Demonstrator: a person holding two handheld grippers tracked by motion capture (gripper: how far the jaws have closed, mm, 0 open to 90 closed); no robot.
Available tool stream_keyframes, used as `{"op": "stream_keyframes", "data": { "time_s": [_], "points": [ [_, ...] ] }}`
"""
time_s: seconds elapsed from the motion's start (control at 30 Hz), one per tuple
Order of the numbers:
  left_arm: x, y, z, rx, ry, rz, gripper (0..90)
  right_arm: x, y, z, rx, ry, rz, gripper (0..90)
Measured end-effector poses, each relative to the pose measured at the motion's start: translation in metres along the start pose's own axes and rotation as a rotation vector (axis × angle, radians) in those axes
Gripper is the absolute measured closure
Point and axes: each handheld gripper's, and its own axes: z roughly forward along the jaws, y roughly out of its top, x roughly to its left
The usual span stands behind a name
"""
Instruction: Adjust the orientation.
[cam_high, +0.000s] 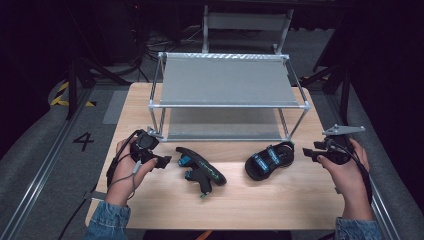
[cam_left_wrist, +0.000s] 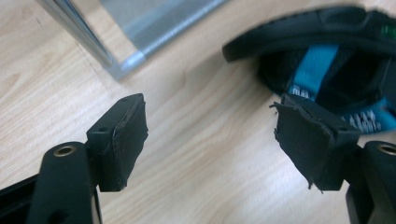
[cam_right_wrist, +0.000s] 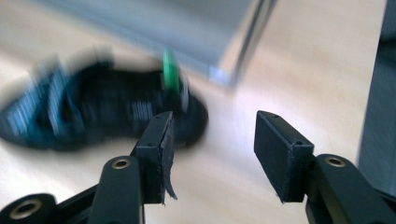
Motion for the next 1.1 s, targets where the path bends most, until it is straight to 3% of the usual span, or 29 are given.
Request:
{"op": "stream_keyframes", "data": {
  "time_s": [0.03, 0.1, 0.2, 0.5, 0.8, 0.83, 1.0, 1.1],
  "points": [
    [0.0, 0.0, -0.001, 0.01, -0.005, -0.001, 25.6, 0.001, -0.001, 0.001, 0.048, -0.007, -0.009, 51.2],
    [0.0, 0.0, -0.001, 0.016, -0.008, 0.004, 26.3, 0.002, -0.003, 0.004, 0.081, 0.006, -0.007, 53.7],
    [0.0, 0.0, -0.001, 0.021, -0.013, 0.004, 27.0, 0.004, -0.003, 0.006, 0.062, 0.039, 0.009, 54.3],
    [-0.002, 0.001, -0.003, 0.021, -0.037, 0.003, 33.5, 0.005, -0.007, 0.009, 0.009, 0.063, 0.023, 55.8],
    [-0.012, 0.012, -0.009, 0.009, -0.088, 0.029, 49.7, -0.001, -0.013, 0.004, -0.062, 0.075, 0.023, 53.2],
    [-0.014, 0.014, -0.01, -0.001, -0.095, 0.041, 51.5, -0.001, -0.014, 0.004, -0.064, 0.078, 0.04, 54.3],
    [-0.021, 0.021, -0.013, 0.009, -0.133, 0.07, 68.6, 0.002, -0.018, 0.004, -0.084, 0.063, 0.052, 56.5],
    [-0.028, 0.03, -0.015, 0.011, -0.178, 0.078, 75.1, 0.003, -0.021, 0.003, -0.093, 0.063, 0.059, 57.5]
  ]
}}
